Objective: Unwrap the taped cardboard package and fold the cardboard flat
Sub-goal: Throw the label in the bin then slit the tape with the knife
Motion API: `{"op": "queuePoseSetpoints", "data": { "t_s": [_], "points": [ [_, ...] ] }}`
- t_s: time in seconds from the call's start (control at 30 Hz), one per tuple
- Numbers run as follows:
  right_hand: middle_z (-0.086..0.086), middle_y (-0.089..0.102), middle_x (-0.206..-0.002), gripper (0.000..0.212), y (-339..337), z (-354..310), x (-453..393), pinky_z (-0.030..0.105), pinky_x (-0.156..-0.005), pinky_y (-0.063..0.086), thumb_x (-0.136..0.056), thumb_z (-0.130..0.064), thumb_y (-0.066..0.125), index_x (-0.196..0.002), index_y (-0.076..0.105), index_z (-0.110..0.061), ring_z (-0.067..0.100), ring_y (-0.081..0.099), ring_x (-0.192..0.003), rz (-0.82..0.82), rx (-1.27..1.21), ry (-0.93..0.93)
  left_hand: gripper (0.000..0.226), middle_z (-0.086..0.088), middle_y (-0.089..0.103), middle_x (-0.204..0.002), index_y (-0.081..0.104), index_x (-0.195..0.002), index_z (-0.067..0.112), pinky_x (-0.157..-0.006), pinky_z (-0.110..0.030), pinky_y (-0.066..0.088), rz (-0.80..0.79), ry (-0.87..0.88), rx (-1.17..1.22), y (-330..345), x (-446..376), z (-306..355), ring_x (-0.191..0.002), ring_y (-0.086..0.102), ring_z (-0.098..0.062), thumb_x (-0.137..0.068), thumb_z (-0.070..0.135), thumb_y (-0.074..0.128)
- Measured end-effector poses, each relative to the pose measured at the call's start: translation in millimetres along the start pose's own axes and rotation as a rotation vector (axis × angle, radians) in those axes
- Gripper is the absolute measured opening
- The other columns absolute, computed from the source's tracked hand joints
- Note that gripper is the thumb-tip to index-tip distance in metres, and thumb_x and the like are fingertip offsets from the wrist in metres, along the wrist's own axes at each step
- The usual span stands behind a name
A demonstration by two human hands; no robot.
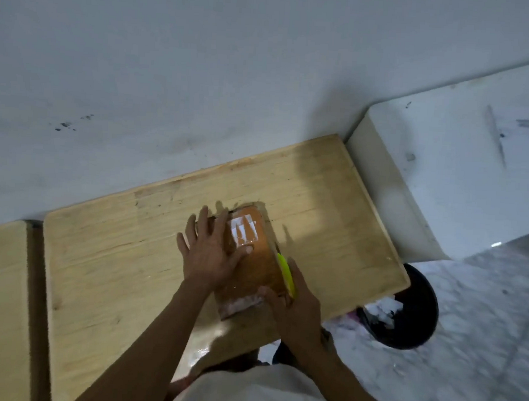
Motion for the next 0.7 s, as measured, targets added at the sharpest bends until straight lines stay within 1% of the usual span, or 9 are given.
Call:
{"op": "queuePoseSetpoints", "data": {
  "t_s": [0.07, 0.13, 0.23, 0.3, 0.33, 0.47, 0.6, 0.67, 0.7],
  "points": [
    [-0.006, 0.066, -0.105, 0.087, 9, 11, 13, 0.037, -0.084, 0.056, -0.081, -0.06, 0.067, -0.152, 0.021, -0.04, 0.016, 0.066, -0.095, 0.057, -0.032, 0.067, 0.1, -0.005, 0.005, -0.167, 0.009, -0.155, 0.042, -0.116, -0.066, 0.001, -0.076, 0.093, -0.081, 1, -12, 0, -0.153, 0.0, -0.031, -0.073, 0.089, 0.04],
    [-0.009, 0.064, -0.1, 0.085, 18, 17, 24, 0.025, -0.074, 0.053, -0.086, -0.055, 0.065, -0.151, 0.013, -0.042, 0.006, 0.062, -0.081, 0.092, -0.049, 0.091, 0.099, -0.006, 0.013, -0.165, 0.006, -0.155, 0.044, -0.116, -0.066, 0.0, -0.122, 0.16, -0.121, 3, -18, 1, -0.152, 0.006, -0.03, -0.073, 0.089, 0.036],
    [-0.014, 0.056, -0.108, 0.081, 30, 16, 35, 0.004, -0.07, 0.04, -0.094, -0.037, 0.063, -0.154, 0.009, -0.029, -0.008, 0.055, -0.08, 0.128, -0.139, 0.129, 0.096, -0.008, 0.023, -0.16, 0.005, -0.154, 0.046, -0.117, -0.063, 0.008, -0.125, 0.187, -0.093, 3, -16, -2, -0.147, 0.018, -0.032, -0.075, 0.088, 0.04],
    [-0.027, 0.051, -0.105, 0.08, 34, 18, 35, -0.002, -0.068, 0.04, -0.095, -0.029, 0.063, -0.154, 0.008, -0.025, -0.022, 0.055, -0.081, 0.158, -0.221, 0.139, 0.098, -0.01, 0.027, -0.156, 0.006, -0.154, 0.045, -0.115, -0.06, 0.018, -0.111, 0.179, -0.067, 4, -10, -4, -0.142, 0.024, -0.035, -0.073, 0.089, 0.041],
    [-0.03, 0.05, -0.105, 0.08, 35, 17, 34, -0.001, -0.069, 0.04, -0.095, -0.029, 0.062, -0.154, 0.009, -0.025, -0.024, 0.055, -0.083, 0.166, -0.25, 0.145, 0.099, -0.011, 0.029, -0.154, 0.007, -0.154, 0.044, -0.113, -0.058, 0.024, -0.106, 0.17, -0.042, 3, -5, -5, -0.139, 0.025, -0.036, -0.073, 0.088, 0.042],
    [-0.01, 0.063, -0.113, 0.072, 32, 19, 24, 0.004, -0.071, 0.042, -0.092, -0.035, 0.065, -0.152, 0.026, -0.023, 0.005, 0.062, -0.098, 0.221, -0.267, 0.156, 0.104, -0.014, 0.033, -0.147, 0.011, -0.157, 0.034, -0.105, -0.052, 0.033, -0.109, 0.097, 0.134, 3, 8, -16, -0.132, 0.025, -0.035, -0.075, 0.078, 0.058],
    [-0.026, 0.057, -0.091, 0.06, 23, 13, 8, 0.003, -0.065, 0.043, -0.092, -0.035, 0.066, -0.144, 0.039, -0.023, -0.018, 0.053, -0.077, 0.178, -0.179, 0.106, 0.103, -0.015, 0.038, -0.138, 0.012, -0.156, 0.034, -0.101, -0.048, 0.03, -0.049, 0.024, 0.201, 4, 19, -31, -0.125, 0.029, -0.034, -0.073, 0.079, 0.055],
    [-0.022, 0.061, -0.095, 0.056, 18, 9, -7, 0.01, -0.072, 0.048, -0.09, -0.039, 0.068, -0.139, 0.045, -0.024, -0.014, 0.057, -0.082, 0.136, -0.138, 0.06, 0.1, -0.016, 0.038, -0.134, 0.012, -0.156, 0.035, -0.099, -0.046, 0.029, 0.005, -0.034, 0.238, 1, 29, -34, -0.121, 0.03, -0.034, -0.078, 0.073, 0.06],
    [-0.018, 0.064, -0.101, 0.054, 16, 7, -15, 0.018, -0.078, 0.052, -0.089, -0.041, 0.068, -0.136, 0.048, -0.024, -0.008, 0.06, -0.088, 0.105, -0.123, 0.036, 0.098, -0.016, 0.037, -0.133, 0.012, -0.156, 0.035, -0.097, -0.045, 0.03, 0.026, -0.069, 0.256, 2, 35, -35, -0.121, 0.03, -0.034, -0.079, 0.069, 0.062]
  ]
}}
Point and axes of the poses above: each hand's wrist, its own x-axis away from the middle knuckle, its own y-axis out of the palm, z = x × y, the point moved 8 cm from there along -x, towards the middle knuckle
